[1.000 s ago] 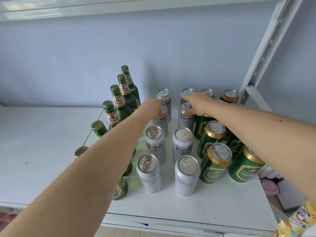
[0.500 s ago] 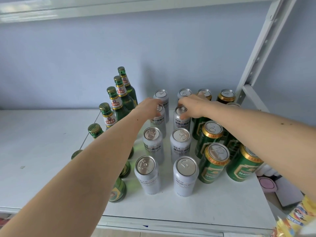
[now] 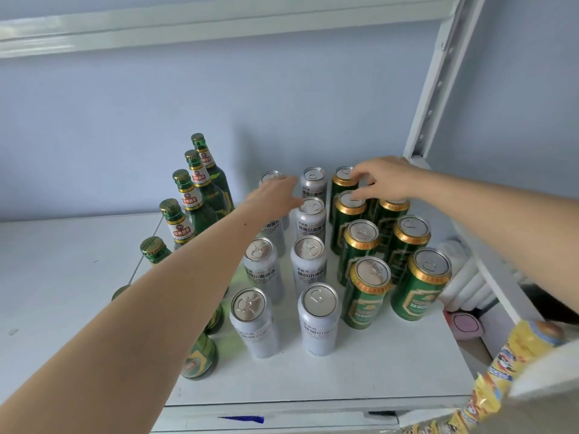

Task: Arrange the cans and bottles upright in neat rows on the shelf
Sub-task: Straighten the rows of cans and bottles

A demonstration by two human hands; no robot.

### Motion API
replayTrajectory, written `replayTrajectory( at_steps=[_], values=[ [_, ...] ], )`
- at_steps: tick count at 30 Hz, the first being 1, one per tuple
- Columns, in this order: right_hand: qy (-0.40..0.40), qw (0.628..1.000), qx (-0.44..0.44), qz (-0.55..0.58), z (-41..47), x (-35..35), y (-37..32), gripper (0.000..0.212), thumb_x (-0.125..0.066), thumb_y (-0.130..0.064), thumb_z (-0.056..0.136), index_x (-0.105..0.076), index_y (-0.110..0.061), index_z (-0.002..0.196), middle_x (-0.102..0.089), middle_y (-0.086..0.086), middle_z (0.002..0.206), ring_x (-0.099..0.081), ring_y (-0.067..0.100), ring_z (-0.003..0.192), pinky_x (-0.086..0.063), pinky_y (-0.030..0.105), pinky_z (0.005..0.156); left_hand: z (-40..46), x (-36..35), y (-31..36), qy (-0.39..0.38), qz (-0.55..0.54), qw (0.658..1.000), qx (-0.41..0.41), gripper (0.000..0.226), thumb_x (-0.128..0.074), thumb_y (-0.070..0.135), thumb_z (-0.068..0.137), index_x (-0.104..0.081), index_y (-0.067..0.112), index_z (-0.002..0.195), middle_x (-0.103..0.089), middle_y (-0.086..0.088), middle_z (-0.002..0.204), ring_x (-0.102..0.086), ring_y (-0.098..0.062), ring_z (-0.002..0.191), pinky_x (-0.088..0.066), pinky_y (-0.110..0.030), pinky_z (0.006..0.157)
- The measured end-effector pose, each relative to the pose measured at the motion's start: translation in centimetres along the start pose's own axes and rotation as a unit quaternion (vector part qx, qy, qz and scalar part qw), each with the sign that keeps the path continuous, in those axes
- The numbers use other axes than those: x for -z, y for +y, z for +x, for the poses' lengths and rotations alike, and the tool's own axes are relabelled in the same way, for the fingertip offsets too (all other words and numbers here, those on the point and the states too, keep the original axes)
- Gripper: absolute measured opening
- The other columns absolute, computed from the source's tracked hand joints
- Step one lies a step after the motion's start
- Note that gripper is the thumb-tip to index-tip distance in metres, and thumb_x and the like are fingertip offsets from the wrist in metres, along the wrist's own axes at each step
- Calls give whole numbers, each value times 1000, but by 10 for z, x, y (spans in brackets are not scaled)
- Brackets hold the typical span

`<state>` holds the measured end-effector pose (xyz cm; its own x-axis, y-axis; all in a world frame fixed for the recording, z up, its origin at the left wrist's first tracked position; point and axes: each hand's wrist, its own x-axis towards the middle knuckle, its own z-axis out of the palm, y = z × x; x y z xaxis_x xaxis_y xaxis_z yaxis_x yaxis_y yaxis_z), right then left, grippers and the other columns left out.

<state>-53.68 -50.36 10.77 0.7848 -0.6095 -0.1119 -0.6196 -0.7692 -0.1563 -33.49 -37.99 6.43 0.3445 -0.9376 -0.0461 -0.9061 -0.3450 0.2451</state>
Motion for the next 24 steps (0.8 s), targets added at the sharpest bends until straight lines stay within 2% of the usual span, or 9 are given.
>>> replayTrajectory(
  at_steps=[4,6,8,11,13,16,20,22,24],
  values=[
    [-6,999,-27,35,-34,3,24,44,-69,-46,84,-64,-21,119,-65,-3,118,-59,17,106,-48,35,93,-8,-3,41,-9,-1,997,-77,44,-56,35,96,-51,13,134,-48,-7,136,-46,-28,125,-45,-44,97],
    [0,998,-43,45,-53,2,31,37,-76,-42,79,-68,-20,109,-67,-3,106,-60,15,98,-49,31,84,-16,-6,61,-10,0,994,-110,41,-60,39,93,-57,16,127,-53,-5,125,-51,-27,118,-47,-45,95],
    [0,997,-64,35,-72,3,33,35,-79,-43,74,-69,-22,99,-67,-5,99,-60,15,92,-51,33,82,-26,-10,79,-25,-15,989,-146,38,-63,42,90,-62,16,119,-58,-3,113,-57,-24,106,-50,-42,89],
    [-41,993,-106,-7,-98,1,31,47,-82,-48,68,-67,-22,103,-64,-7,99,-57,15,91,-52,34,81,-45,-17,103,-56,-23,980,-189,40,-66,48,86,-66,16,109,-63,0,106,-59,-19,99,-51,-36,84],
    [-81,988,-122,-38,-110,-5,31,62,-82,-53,64,-61,-23,114,-60,-5,106,-58,19,96,-52,35,81,-55,-24,115,-88,2,976,-199,44,-66,57,81,-65,19,105,-61,2,106,-57,-19,102,-50,-34,83],
    [-118,983,-119,-77,-122,-21,31,70,-83,-52,62,-55,-23,119,-59,-2,98,-59,23,93,-49,32,70,-66,-34,126,-109,53,974,-194,69,-69,64,72,-59,25,128,-47,-2,123,-52,-21,109,-49,-38,88],
    [-124,983,-110,-79,-132,-34,25,61,-84,-42,67,-55,-17,115,-54,3,91,-57,23,80,-43,27,58,-79,-40,131,-74,47,983,-164,72,-76,62,66,-61,25,126,-40,-3,124,-53,-23,97,-53,-40,84],
    [-115,985,-110,-72,-133,-37,24,48,-84,-35,70,-57,-13,104,-56,3,84,-53,17,62,-39,25,48,-84,-41,130,-74,56,982,-167,70,-77,61,64,-62,25,122,-48,-1,118,-53,-20,98,-54,-39,83],
    [-110,986,-109,-70,-134,-38,23,45,-84,-33,70,-60,-10,101,-58,6,85,-51,14,57,-36,25,42,-90,-44,132,-74,49,983,-162,68,-78,56,63,-62,25,121,-59,3,110,-56,-18,103,-54,-36,81]
  ],
)
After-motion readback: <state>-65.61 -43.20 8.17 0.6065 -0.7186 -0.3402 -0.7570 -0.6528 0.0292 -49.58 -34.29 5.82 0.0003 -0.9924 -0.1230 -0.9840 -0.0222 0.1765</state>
